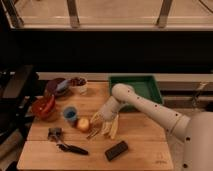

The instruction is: Place fork in table surface

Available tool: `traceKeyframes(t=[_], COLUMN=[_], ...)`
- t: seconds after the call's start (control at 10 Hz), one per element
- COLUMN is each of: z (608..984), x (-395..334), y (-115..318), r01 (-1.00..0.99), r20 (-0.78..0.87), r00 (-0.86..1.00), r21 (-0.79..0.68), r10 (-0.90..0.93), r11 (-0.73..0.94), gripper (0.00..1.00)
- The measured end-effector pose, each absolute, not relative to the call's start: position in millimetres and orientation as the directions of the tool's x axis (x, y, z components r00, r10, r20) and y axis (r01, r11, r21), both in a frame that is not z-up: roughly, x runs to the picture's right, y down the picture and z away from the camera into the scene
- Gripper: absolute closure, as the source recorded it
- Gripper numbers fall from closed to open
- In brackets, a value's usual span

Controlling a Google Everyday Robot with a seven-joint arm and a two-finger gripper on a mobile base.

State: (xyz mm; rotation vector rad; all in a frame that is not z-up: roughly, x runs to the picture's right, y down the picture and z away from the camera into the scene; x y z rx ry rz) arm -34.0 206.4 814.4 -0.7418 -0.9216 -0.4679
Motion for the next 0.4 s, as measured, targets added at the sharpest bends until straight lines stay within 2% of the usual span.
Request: traceKeyframes(t=[0.4], z=[795], x=[-26], y=[169], r01=[0.660], r20=[0.777], r00=[0.608], r21=[-0.382], r10=[-0.162], r11=[0.646], gripper=[0.20])
